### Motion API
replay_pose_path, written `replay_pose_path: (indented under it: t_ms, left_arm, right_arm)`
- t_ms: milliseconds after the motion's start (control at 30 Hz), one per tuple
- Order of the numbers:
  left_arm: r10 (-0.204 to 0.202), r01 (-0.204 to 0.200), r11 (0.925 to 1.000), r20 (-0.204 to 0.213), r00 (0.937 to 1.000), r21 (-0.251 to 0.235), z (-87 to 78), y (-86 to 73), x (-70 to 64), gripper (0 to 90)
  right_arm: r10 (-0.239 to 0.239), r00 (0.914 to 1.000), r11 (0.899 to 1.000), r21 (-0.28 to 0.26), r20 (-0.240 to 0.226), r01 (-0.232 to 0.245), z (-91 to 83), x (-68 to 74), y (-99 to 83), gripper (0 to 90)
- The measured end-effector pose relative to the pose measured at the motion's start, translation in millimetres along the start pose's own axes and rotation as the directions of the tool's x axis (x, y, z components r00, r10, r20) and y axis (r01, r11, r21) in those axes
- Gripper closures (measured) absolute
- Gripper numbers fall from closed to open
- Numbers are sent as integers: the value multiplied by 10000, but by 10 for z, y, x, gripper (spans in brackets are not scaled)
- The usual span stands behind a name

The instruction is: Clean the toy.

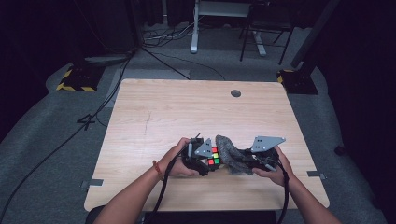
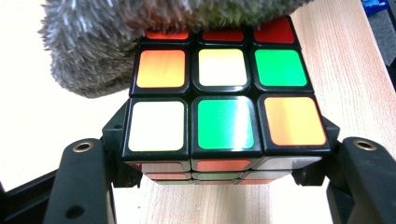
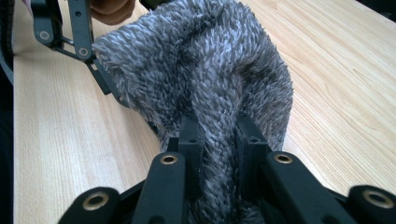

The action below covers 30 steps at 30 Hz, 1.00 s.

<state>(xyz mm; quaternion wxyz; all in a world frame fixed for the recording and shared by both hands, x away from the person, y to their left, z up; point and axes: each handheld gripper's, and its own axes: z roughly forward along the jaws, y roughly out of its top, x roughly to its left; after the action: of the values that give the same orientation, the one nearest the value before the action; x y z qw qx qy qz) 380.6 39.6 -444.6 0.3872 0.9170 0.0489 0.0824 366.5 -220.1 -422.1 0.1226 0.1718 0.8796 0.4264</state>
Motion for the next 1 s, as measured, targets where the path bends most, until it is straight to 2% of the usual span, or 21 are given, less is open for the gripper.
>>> replay_pose_path:
  t_ms: [100, 233, 300, 400, 567, 633, 733, 800, 967, 1000]
  left_arm:
    - [-49, 51, 9998, 77, 10000, -190, -8, 5, -5, 339]
    - [5, 7, 9992, 280, 9996, -397, 2, 20, -25, 339]
    - [10, -4, 9995, 192, 9998, -331, 7, 19, -30, 339]
    - [-68, 77, 9994, 273, 9996, -325, 28, 11, -18, 339]
    - [-12, 12, 10000, 273, 9996, -19, 89, 14, -24, 338]
    - [7, -8, 10000, 245, 9997, 24, 113, 22, -30, 338]
    - [97, -99, 9999, 236, 9997, 87, 140, 30, -33, 338]
    - [74, -75, 9999, 189, 9998, 79, 128, 19, -22, 339]
    - [88, -83, 9996, 185, 9998, -284, 40, 21, -19, 339]
    - [195, -192, 9993, 98, 9998, -335, 17, 29, -26, 339]
  right_arm:
    - [204, 9993, 9996, -194, -302, -210, 12, -4, -30, 763]
    - [343, 9935, 9953, -861, -1085, -438, 32, 1, -60, 764]
    - [337, 9911, 9929, -1092, -1288, -480, 27, 11, -55, 766]
    - [447, 9860, 9881, -1385, -1604, -673, 20, 12, -43, 775]
    - [304, 9829, 9844, -1648, -1818, -610, 16, 58, 25, 776]
    - [297, 9790, 9811, -1813, -2018, -671, 31, 71, 50, 776]
    - [113, 9778, 9812, -1861, -2092, -511, 68, 118, 106, 776]
    - [-86, 9845, 9856, -1680, -1754, -214, 71, 142, 127, 775]
    - [331, 9916, 9860, -1582, -1249, -529, -3, 57, 64, 777]
    - [384, 9928, 9873, -1487, -1135, -552, -8, 42, 48, 776]
